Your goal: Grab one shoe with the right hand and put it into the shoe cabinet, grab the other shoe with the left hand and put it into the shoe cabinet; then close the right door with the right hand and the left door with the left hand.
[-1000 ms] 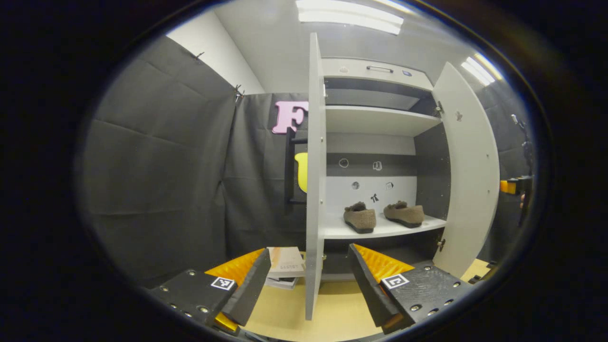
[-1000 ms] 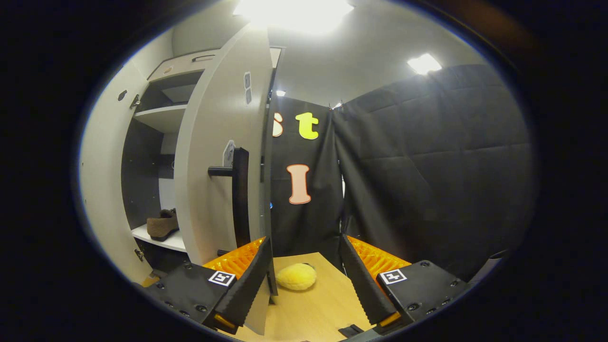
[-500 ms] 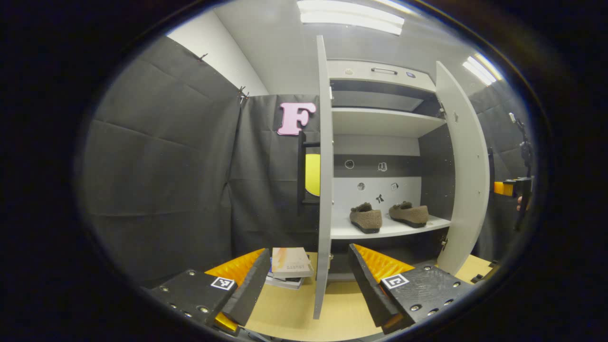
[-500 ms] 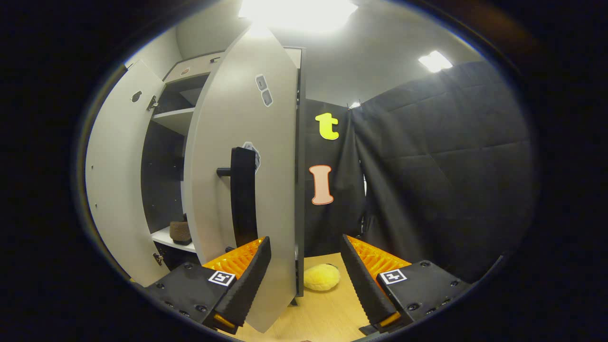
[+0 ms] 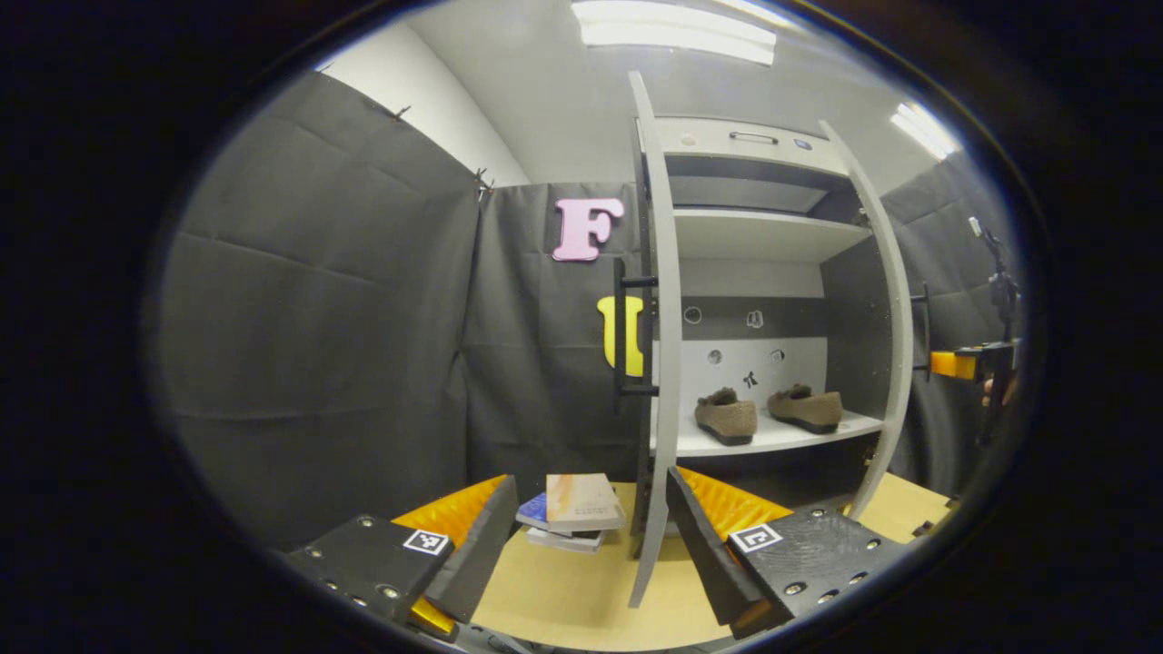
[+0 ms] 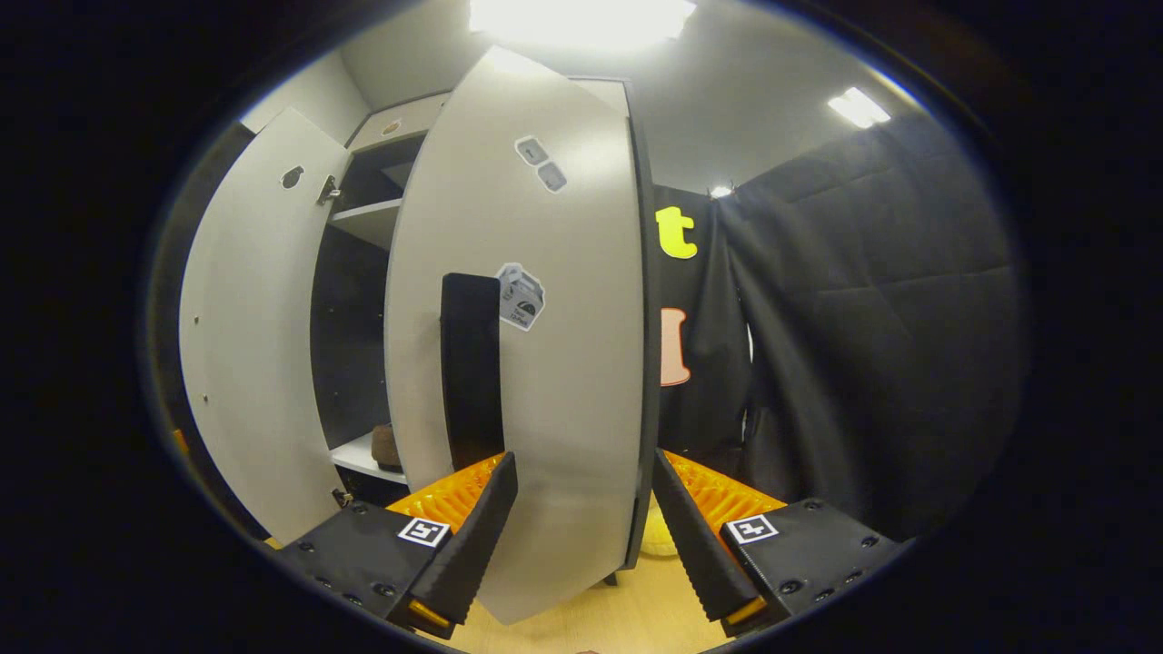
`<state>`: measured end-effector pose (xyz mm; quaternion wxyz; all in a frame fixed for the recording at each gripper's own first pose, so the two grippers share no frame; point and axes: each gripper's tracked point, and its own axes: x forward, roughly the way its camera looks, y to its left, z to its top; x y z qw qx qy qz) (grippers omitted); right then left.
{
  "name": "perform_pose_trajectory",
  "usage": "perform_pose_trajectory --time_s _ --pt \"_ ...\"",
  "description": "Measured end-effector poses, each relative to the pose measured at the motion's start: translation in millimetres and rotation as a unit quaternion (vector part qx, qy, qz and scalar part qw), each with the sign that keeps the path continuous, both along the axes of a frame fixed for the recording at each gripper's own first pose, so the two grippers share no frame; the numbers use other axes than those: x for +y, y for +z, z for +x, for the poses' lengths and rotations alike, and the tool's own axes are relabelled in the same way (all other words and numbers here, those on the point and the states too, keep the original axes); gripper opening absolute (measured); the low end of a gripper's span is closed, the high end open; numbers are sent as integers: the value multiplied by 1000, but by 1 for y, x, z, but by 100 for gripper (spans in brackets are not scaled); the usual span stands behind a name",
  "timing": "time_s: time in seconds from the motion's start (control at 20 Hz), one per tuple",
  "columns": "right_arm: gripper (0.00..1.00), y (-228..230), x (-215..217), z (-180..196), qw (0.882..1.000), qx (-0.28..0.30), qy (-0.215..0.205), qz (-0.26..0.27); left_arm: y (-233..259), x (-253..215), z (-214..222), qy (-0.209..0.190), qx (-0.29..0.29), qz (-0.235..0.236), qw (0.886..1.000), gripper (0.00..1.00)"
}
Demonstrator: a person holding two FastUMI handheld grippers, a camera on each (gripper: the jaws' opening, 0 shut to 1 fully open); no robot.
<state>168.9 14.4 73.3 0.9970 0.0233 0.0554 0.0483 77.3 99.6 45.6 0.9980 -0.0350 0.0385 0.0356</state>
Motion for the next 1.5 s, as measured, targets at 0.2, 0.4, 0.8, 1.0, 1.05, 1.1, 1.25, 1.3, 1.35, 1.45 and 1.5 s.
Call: perform_pose_trajectory --time_s 0.2,0.4,0.8,1.0,1.05,1.1,1.25,1.3,1.35,1.45,1.5 --pt "89 -2 21 7 1000 -3 21 -12 -3 4 2 3 5 -5 1000 100" --pt "94 -4 19 5 1000 -3 24 -2 -3 12 10 5 9 -17 1000 98" --pt "97 -15 -31 -24 1000 0 -11 -9 38 58 71 33 -17 -17 999 100" --pt "97 -30 -64 -39 999 18 -38 -10 54 73 104 38 -24 -28 999 100" --pt "97 -33 -70 -42 999 22 -44 -8 55 70 110 35 -24 -31 999 100" --pt "97 -35 -76 -45 998 26 -49 -7 55 67 115 31 -23 -32 999 100" --pt "97 -41 -88 -53 998 31 -59 -8 55 61 119 36 -25 -17 999 100" --pt "97 -42 -90 -55 998 32 -60 -9 55 57 115 35 -28 -17 999 100" --pt "97 -45 -91 -57 998 33 -60 -11 56 54 113 33 -29 -20 999 100" --pt "97 -50 -90 -60 998 37 -58 -12 54 46 111 23 -28 -28 999 100" --pt "97 -51 -88 -61 998 38 -56 -10 55 41 111 18 -28 -31 999 100"
